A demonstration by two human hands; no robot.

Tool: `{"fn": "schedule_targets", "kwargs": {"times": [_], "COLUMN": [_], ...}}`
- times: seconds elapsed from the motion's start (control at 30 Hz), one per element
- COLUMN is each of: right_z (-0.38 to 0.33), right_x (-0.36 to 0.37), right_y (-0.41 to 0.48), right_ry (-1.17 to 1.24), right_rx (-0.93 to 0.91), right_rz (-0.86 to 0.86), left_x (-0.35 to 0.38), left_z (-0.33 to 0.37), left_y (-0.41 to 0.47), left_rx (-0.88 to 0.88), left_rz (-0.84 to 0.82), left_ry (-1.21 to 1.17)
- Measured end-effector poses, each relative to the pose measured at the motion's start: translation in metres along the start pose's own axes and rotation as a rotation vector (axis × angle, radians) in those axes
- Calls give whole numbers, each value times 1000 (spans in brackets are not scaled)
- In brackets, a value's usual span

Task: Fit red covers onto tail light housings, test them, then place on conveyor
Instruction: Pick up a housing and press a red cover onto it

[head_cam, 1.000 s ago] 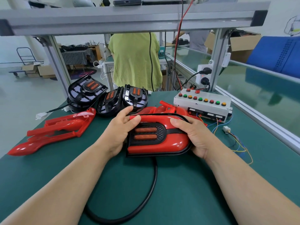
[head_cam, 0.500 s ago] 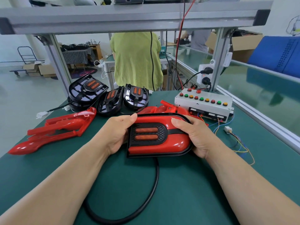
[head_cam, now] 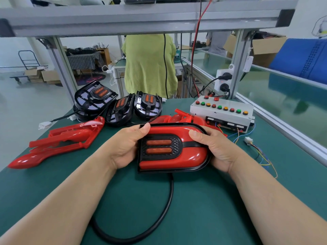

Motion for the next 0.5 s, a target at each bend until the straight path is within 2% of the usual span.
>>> {"fn": "schedule_targets", "kwargs": {"times": [0.13,0.33,0.5], "right_z": [-1,-4,-6], "right_x": [0,2,3], "right_y": [0,0,0], "right_ry": [-16,-49,-63], "right_rx": [-6,-62,-113], "right_rz": [-21,9,22], "left_x": [-4,-6,-6], "left_z": [2,9,8], "left_y": [-1,0,-2], "left_rx": [27,93,121], "left_rz": [-9,189,251], "left_ry": [2,46,46]}}
Point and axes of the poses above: each hand's wrist, its own y-axis towards the middle knuckle, its own x-axis out of the palm, z = x × y, the point moved 6 cm from there along y, towards the middle knuckle, and after that the axes turned 7 degrees about y, right-handed, at the moved point
